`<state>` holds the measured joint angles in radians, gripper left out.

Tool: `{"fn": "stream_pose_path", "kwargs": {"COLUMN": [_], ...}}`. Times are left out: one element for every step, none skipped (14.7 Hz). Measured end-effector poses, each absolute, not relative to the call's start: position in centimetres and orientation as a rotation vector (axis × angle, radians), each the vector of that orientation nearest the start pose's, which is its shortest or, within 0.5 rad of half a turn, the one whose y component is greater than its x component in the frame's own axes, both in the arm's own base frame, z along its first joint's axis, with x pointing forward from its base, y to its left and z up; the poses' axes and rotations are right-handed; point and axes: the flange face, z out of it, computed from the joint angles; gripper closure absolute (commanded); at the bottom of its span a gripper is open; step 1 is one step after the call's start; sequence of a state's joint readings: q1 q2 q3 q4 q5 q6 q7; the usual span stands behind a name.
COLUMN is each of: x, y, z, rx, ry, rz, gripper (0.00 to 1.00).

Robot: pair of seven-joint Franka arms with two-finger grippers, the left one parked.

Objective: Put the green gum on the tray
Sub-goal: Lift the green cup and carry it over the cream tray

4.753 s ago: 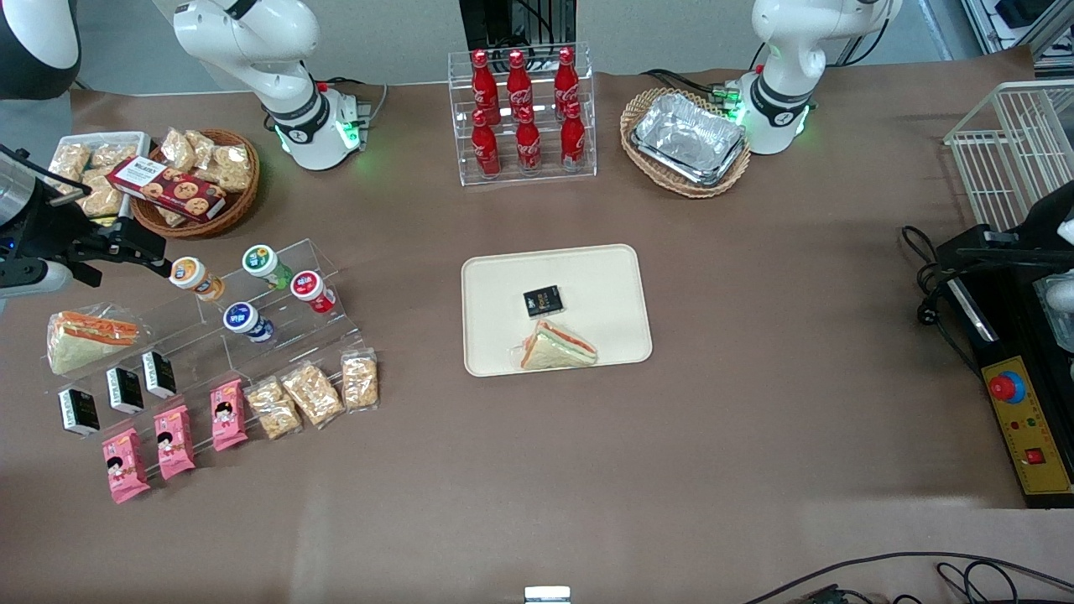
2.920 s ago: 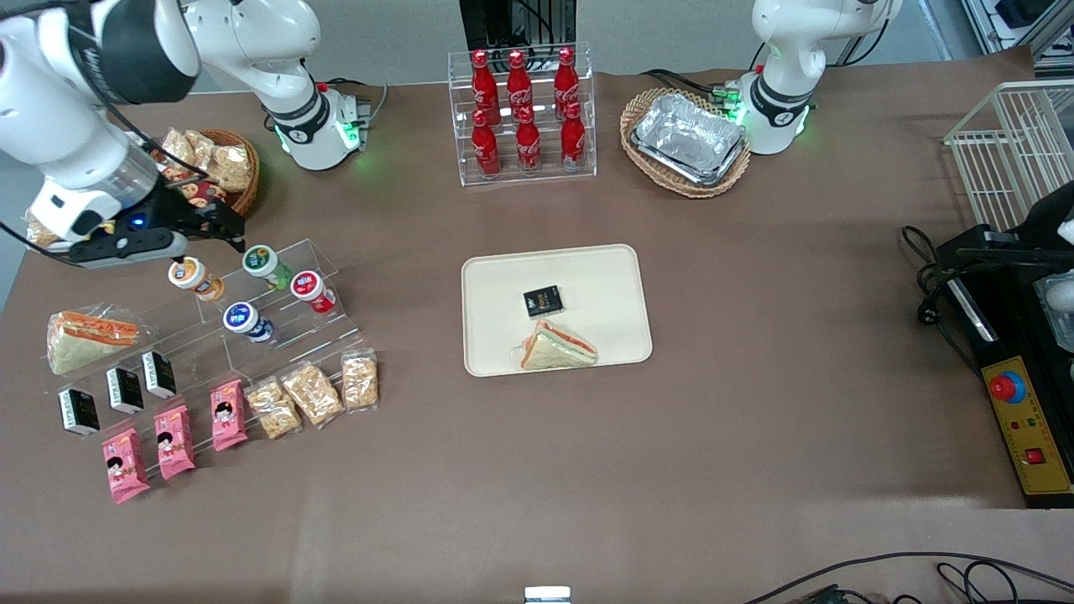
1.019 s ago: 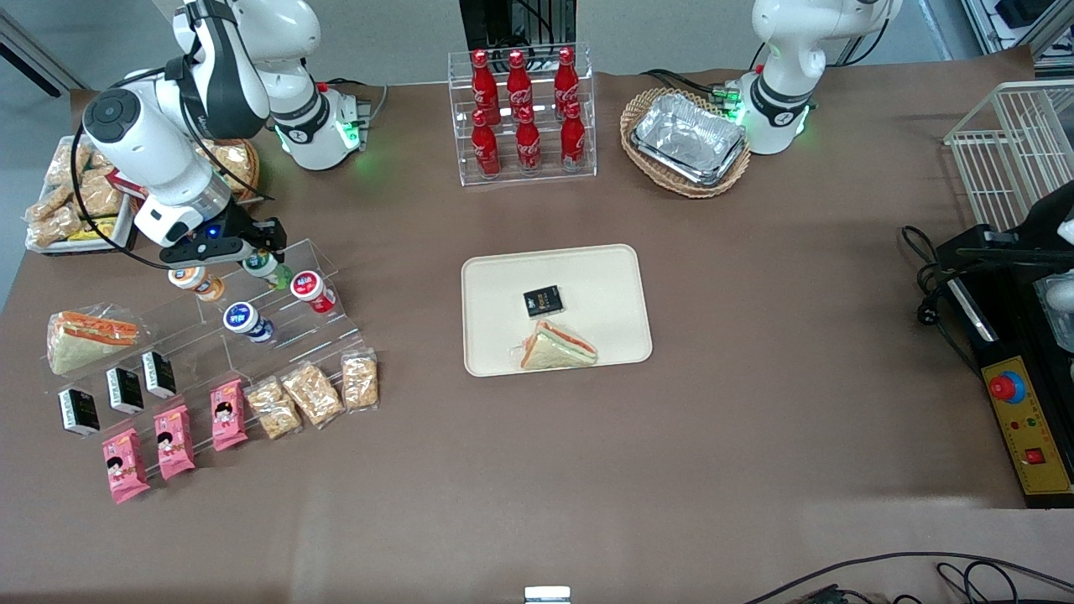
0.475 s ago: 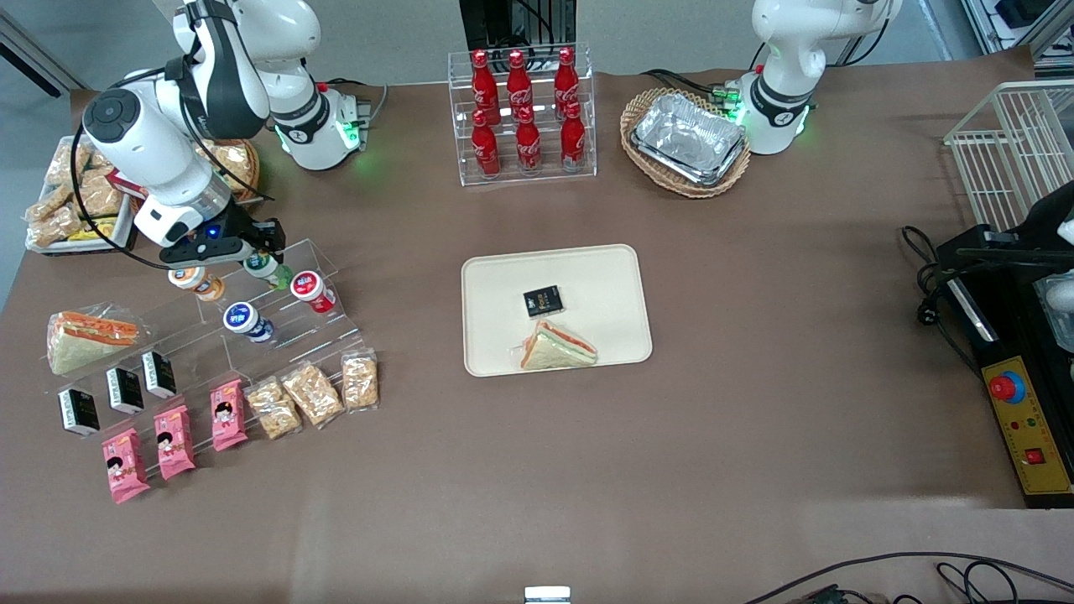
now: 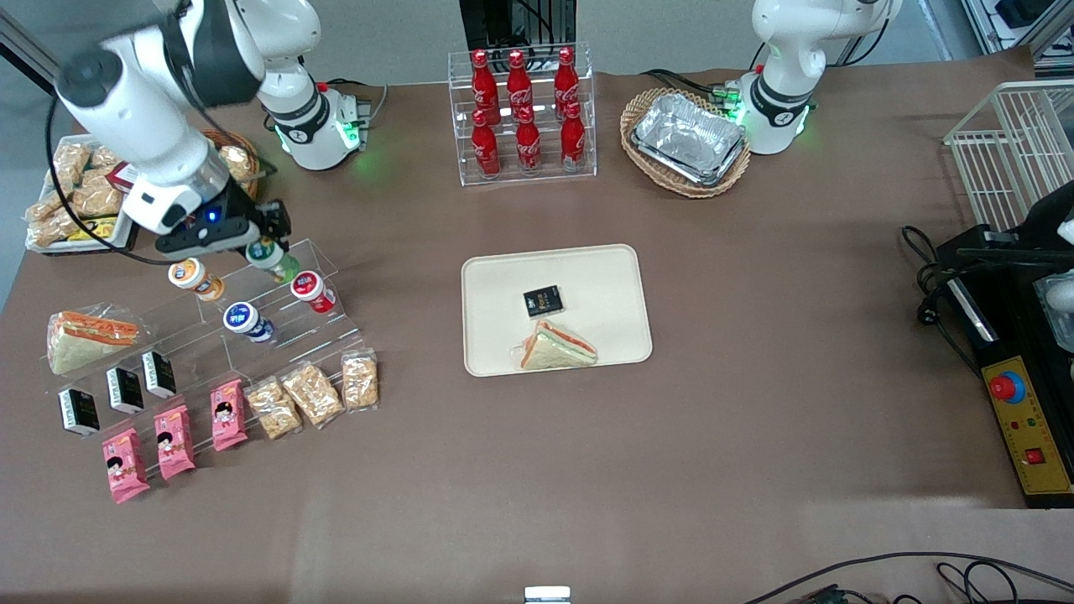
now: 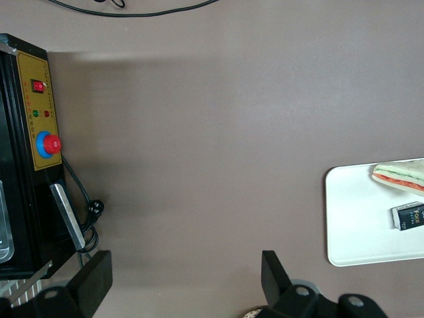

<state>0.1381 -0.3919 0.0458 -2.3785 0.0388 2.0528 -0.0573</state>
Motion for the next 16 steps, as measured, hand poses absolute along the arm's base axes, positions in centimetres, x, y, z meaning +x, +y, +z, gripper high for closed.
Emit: {"fn": "stream_pose_path", "kwargs": {"x": [42.9, 42.9, 42.8, 42.7, 42.5, 42.4, 42.2, 42.0, 41.6, 41.1, 40.5, 40.0, 39.6, 39.4, 39.3, 39.2], "y": [9.6, 10.9, 12.1, 13.3, 14.4, 15.4, 16.7, 18.1, 19.7, 21.5, 23.5, 25.4, 27.3, 29.3, 31.5, 33.7], "z": [50.4, 53.3, 56.3, 59.0, 61.3, 62.8, 63.6, 63.9, 63.8, 63.4, 62.8, 62.2, 61.4, 60.5, 59.3, 57.8], "rx": [-3.096, -3.095, -3.095, -3.096, -3.097, -3.098, -3.099, -3.102, -3.107, -3.114, -3.123, -3.126, -3.124, -3.121, -3.119, -3.116], "ry": [-0.367, -0.379, -0.384, -0.383, -0.379, -0.371, -0.358, -0.334, -0.301, -0.264, -0.225, -0.182, -0.132, -0.075, -0.014, 0.049], "rz": [-0.079, -0.051, -0.019, 0.009, 0.024, 0.029, 0.029, 0.032, 0.040, 0.054, 0.073, 0.089, 0.097, 0.098, 0.095, 0.090], "gripper": [0.62, 0.62, 0.62, 0.62, 0.62, 0.62, 0.62, 0.62, 0.62, 0.62, 0.62, 0.61, 0.61, 0.61, 0.61, 0.61]}}
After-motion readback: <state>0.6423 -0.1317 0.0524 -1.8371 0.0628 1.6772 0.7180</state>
